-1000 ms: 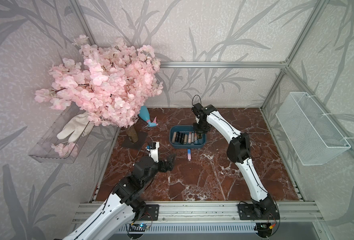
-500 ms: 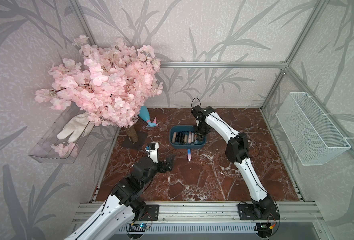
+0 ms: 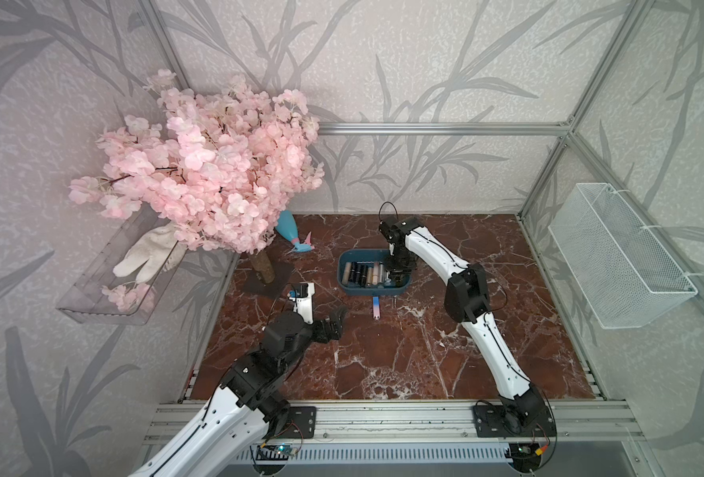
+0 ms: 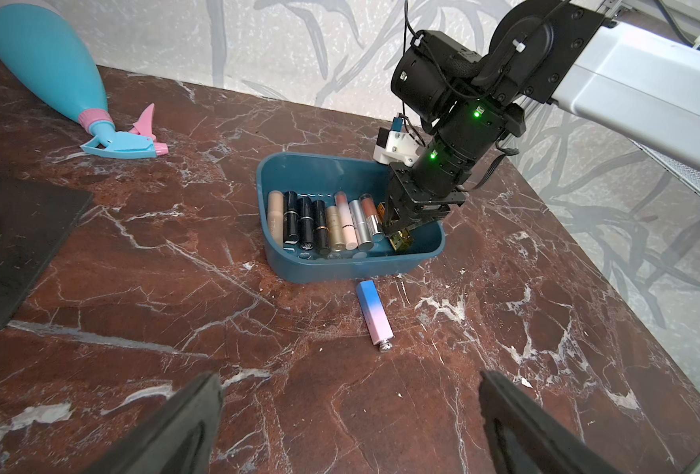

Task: Put the lipstick into the storage box
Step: Place the lipstick in the storage box.

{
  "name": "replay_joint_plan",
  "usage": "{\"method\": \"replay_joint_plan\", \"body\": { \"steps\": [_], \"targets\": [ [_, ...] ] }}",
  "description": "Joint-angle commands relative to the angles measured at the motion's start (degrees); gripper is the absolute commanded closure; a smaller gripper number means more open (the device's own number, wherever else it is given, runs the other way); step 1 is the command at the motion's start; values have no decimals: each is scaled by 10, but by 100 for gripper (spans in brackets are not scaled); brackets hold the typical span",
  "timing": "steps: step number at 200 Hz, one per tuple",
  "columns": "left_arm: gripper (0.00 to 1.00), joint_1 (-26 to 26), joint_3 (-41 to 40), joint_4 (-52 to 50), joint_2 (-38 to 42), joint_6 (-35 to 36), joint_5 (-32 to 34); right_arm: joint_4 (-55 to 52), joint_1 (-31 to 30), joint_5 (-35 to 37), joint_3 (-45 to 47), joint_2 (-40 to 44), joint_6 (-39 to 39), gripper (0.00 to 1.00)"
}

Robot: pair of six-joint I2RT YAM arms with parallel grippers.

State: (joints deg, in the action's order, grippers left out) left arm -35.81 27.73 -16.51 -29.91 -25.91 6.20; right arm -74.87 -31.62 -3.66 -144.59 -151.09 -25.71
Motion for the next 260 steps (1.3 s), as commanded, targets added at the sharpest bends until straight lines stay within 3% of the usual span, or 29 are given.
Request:
{"method": "replay_joint_plan", "body": {
  "steps": [1,82,154,215,260],
  "targets": [
    [0,4,14,-3,-3,8,10,4,0,-13,-18,-3,-1,78],
    [0,6,13,22,-27,5,5,24,2,-48,-22,14,2,64],
    [0,5,17,28,-36,0,6,31,8,-67,-17,38,-1,62],
    [0,5,17,53,-50,8,7,29,2,-65,19,143,32,59],
    [0,6,13,92,-73,13,3,28,-34,-48,135,262,73,55]
  ]
}}
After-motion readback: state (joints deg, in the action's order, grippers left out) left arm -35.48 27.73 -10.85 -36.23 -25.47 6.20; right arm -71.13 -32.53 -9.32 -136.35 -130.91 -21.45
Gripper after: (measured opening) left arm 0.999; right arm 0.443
